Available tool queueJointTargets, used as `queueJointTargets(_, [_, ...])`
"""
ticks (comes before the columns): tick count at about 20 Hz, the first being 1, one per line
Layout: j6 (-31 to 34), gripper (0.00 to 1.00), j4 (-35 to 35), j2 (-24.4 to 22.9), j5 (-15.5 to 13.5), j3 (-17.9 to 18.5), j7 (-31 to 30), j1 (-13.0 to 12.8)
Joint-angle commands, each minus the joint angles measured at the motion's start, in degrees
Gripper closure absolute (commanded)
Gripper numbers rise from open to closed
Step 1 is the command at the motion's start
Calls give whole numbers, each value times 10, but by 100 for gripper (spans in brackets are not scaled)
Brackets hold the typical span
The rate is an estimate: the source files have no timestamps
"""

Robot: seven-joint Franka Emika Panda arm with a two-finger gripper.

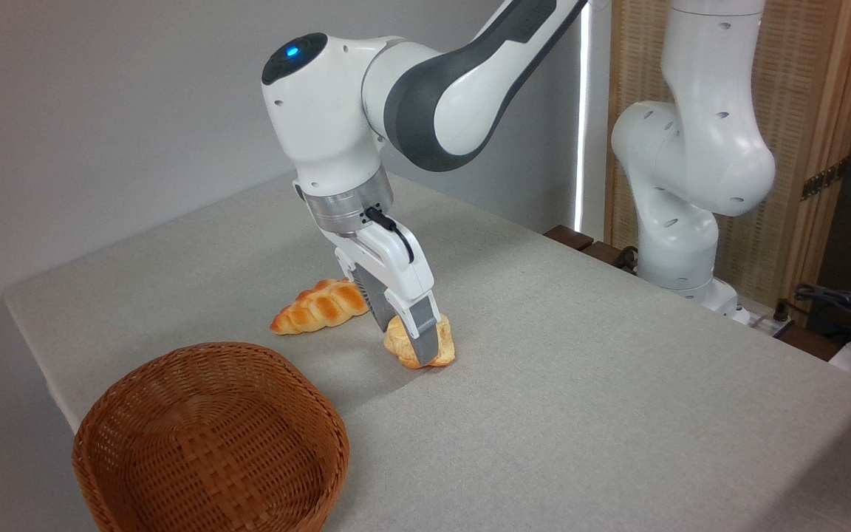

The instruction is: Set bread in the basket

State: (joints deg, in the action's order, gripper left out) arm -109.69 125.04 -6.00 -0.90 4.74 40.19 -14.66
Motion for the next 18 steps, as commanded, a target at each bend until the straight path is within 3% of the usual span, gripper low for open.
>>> queueJointTargets(1, [0,45,-16,6,-9,2,5,-3])
queueJointTargets(6, [0,45,-18,8,-8,2,6,-3])
queueJointTargets(12, [-10,44,-85,15,-11,4,11,0])
queueJointTargets(18, [-100,39,-153,58,-46,13,2,3])
